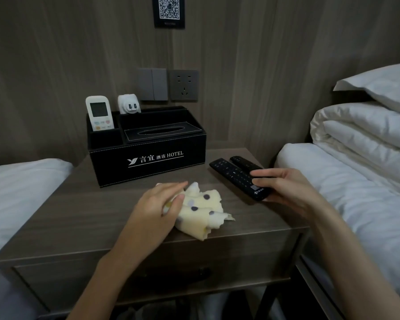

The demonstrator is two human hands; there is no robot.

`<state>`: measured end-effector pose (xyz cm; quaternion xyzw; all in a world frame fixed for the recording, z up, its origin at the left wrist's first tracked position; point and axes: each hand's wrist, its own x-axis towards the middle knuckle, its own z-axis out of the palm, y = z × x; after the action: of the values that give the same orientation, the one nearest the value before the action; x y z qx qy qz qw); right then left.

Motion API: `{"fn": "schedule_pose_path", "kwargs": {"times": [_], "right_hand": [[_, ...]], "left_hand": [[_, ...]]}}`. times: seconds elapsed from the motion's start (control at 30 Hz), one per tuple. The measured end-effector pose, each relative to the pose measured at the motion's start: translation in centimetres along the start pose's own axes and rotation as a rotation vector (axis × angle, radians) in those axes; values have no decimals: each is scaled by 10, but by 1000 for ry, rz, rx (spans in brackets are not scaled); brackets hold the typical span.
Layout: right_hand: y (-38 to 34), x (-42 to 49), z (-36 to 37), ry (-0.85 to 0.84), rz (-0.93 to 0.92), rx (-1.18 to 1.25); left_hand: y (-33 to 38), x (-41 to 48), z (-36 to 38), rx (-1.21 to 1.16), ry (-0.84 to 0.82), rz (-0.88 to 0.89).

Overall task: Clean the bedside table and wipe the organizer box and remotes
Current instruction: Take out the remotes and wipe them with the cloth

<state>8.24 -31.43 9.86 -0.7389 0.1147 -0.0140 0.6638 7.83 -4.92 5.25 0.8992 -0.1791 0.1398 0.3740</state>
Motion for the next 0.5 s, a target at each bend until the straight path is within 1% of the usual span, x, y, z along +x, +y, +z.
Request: {"fn": "schedule_pose_path", "kwargs": {"times": [0.3, 0.37, 0.5], "right_hand": [[19, 19, 6, 100, -65, -189], [23, 21, 6, 134, -137, -297], [25, 17, 10, 221, -313, -645]], "left_hand": [[-4, -1, 2, 24, 4, 30], [-6, -2, 3, 26, 9, 36], [-8, -2, 4, 40, 9, 43]]}}
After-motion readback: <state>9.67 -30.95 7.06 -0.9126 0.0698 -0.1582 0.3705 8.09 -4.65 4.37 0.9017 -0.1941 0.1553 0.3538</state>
